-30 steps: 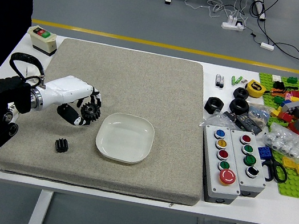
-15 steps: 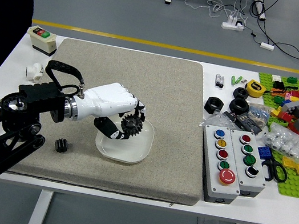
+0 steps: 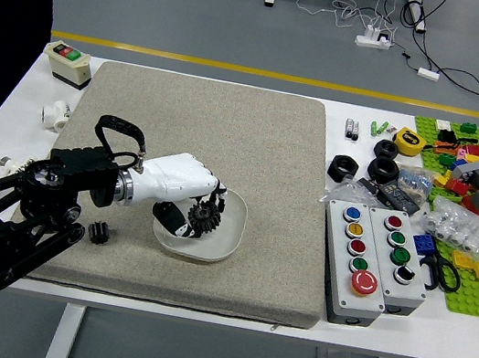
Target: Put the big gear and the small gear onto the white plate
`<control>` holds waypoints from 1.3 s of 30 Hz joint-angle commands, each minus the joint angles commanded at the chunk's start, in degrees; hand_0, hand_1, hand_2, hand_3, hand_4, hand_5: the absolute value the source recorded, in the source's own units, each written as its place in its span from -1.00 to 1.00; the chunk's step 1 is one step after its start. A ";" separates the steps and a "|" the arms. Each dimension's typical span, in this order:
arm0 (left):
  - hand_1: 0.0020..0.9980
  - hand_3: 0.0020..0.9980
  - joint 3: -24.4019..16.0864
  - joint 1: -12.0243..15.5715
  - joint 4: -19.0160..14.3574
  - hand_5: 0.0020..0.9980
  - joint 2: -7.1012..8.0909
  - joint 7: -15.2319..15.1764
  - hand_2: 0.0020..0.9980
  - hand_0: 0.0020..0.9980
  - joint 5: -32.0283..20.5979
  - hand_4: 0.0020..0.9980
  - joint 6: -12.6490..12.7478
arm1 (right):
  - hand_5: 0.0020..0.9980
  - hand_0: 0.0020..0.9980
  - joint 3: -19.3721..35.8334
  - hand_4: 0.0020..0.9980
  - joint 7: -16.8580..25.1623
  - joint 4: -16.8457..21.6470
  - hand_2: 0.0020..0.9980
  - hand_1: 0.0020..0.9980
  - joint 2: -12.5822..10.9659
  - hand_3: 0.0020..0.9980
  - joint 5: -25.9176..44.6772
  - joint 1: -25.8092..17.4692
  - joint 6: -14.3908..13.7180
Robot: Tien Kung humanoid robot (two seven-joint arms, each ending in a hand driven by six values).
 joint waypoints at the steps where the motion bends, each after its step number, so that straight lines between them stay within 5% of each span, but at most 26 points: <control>1: 0.22 0.54 -0.11 0.01 0.00 -0.28 -0.02 -0.06 0.40 -0.27 0.00 1.00 -0.10 | 0.37 0.46 0.00 0.74 -0.01 -0.01 0.61 0.51 0.00 0.37 -0.04 0.00 0.00; 3: 0.22 0.54 -0.43 0.09 -0.15 -0.28 0.03 -0.25 0.40 -0.27 0.00 1.00 -0.46 | 0.37 0.46 0.03 0.74 -0.02 -0.01 0.61 0.51 0.00 0.37 -0.11 -0.01 0.00; 4: 0.34 0.63 -0.52 0.12 -0.20 -0.01 0.05 -0.30 0.56 -0.16 0.00 1.00 -0.56 | 0.37 0.46 0.05 0.74 -0.02 -0.01 0.61 0.51 0.00 0.37 -0.12 -0.01 0.00; 15: 0.36 0.65 -7.54 2.12 -5.75 0.05 1.44 -0.83 0.59 -0.13 0.00 1.00 -3.39 | 0.37 0.46 0.43 0.74 0.08 -0.05 0.61 0.51 0.03 0.37 -0.20 -0.02 -0.16; 21: 0.35 0.64 -14.89 5.92 -11.94 -0.05 5.84 -0.28 0.52 -0.11 0.00 1.00 -9.66 | 0.37 0.46 1.13 0.74 0.10 -0.09 0.61 0.51 0.01 0.37 -0.70 -0.14 -0.23; 22: 0.28 0.59 -15.66 6.53 -12.73 -0.34 6.43 -0.21 0.42 -0.13 0.00 1.00 -10.35 | 0.37 0.46 1.20 0.74 0.10 -0.10 0.61 0.51 0.01 0.37 -0.79 -0.16 -0.24; 27: 0.28 0.59 -20.01 11.96 -17.30 -0.34 9.78 0.97 0.42 -0.13 0.00 1.00 -13.95 | 0.37 0.46 1.50 0.74 0.12 -0.16 0.61 0.51 0.03 0.37 -1.13 -0.40 -0.36; 29: 0.21 0.43 -21.53 14.89 -19.03 -0.36 10.59 1.80 0.36 -0.17 0.00 1.00 -15.03 | 0.37 0.45 1.53 0.73 0.14 -0.19 0.61 0.51 0.06 0.37 -1.16 -0.52 -0.45; 39: 0.19 0.39 -25.87 23.78 -21.32 -0.38 8.46 4.14 0.33 -0.22 0.00 1.00 -14.63 | 0.37 0.44 0.77 0.73 0.16 -0.29 0.61 0.50 0.32 0.37 -1.06 -0.99 -0.62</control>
